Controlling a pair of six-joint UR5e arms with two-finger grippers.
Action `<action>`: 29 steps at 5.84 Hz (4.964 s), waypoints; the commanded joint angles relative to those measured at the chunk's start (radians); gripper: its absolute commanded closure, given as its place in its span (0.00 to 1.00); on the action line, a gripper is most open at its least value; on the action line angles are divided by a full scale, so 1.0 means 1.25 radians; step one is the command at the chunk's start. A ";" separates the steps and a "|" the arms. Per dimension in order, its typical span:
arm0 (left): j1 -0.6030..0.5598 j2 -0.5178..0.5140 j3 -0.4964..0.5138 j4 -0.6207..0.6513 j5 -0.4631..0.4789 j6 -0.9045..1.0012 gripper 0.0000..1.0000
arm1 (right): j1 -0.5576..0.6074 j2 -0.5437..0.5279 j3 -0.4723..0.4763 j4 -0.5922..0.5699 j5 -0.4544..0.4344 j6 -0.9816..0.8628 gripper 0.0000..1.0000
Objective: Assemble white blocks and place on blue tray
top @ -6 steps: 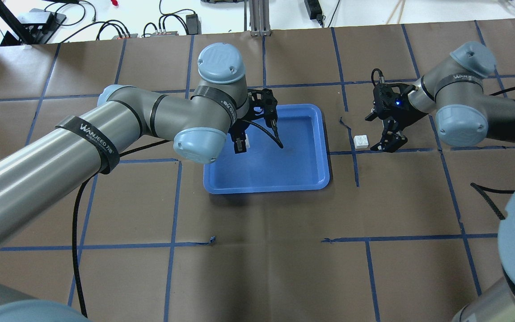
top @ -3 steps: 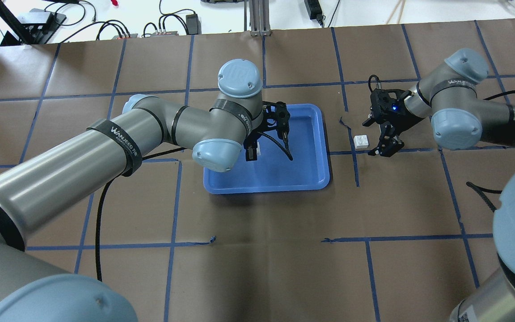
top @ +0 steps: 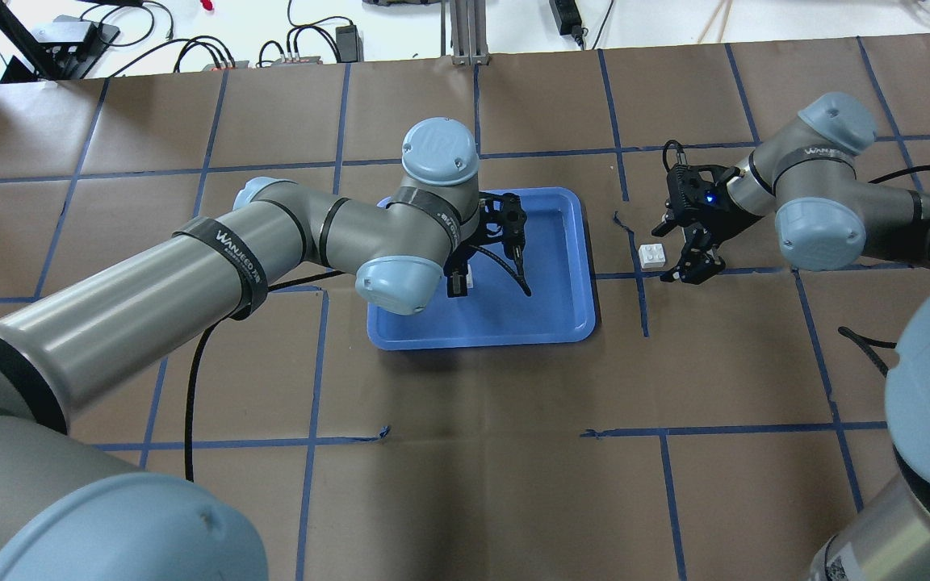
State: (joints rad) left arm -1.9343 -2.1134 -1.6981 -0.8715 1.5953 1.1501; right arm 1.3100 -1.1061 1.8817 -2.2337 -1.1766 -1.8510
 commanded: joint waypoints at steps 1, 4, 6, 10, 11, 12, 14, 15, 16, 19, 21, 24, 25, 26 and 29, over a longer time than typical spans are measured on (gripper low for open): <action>0.000 -0.002 0.000 -0.001 -0.001 -0.003 0.79 | 0.000 0.000 -0.001 -0.022 0.000 -0.002 0.48; -0.001 0.012 0.000 -0.011 0.000 -0.003 0.09 | 0.001 -0.005 -0.003 -0.022 0.000 0.000 0.54; 0.005 0.122 0.032 -0.163 0.007 -0.005 0.09 | 0.004 -0.004 -0.002 -0.022 0.000 -0.002 0.53; 0.040 0.328 0.201 -0.592 0.000 -0.025 0.09 | 0.007 -0.007 -0.003 -0.023 0.000 -0.013 0.74; 0.043 0.380 0.182 -0.618 0.000 -0.108 0.11 | 0.007 -0.010 -0.004 -0.039 0.000 -0.011 0.75; 0.072 0.396 0.171 -0.621 0.000 -0.189 0.11 | 0.009 -0.025 -0.015 -0.048 0.002 0.003 0.75; 0.102 0.438 0.158 -0.605 0.006 -0.586 0.01 | 0.040 -0.084 -0.024 -0.048 0.007 0.151 0.75; 0.105 0.441 0.156 -0.553 0.013 -0.805 0.01 | 0.083 -0.097 -0.024 -0.050 0.007 0.217 0.75; 0.104 0.463 0.155 -0.518 0.020 -1.010 0.01 | 0.133 -0.103 -0.024 -0.057 0.006 0.246 0.75; 0.108 0.471 0.151 -0.512 0.025 -1.169 0.01 | 0.261 -0.093 -0.016 -0.131 0.006 0.337 0.75; 0.187 0.470 0.153 -0.513 0.016 -1.108 0.01 | 0.308 -0.080 0.000 -0.153 0.007 0.364 0.75; 0.293 0.494 0.152 -0.526 0.017 -0.961 0.01 | 0.336 -0.011 0.005 -0.255 0.001 0.444 0.75; 0.299 0.493 0.150 -0.534 0.016 -0.961 0.01 | 0.342 -0.002 0.013 -0.259 0.004 0.444 0.75; 0.296 0.493 0.142 -0.542 0.011 -0.930 0.01 | 0.347 0.004 0.014 -0.262 0.000 0.444 0.75; 0.301 0.493 0.142 -0.591 -0.063 -0.886 0.01 | 0.352 0.001 0.049 -0.264 -0.001 0.444 0.75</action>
State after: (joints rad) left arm -1.5593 -1.4972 -1.5172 -1.6037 1.5245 0.0366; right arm 1.7490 -1.1024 1.9282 -2.5608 -1.1774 -1.2963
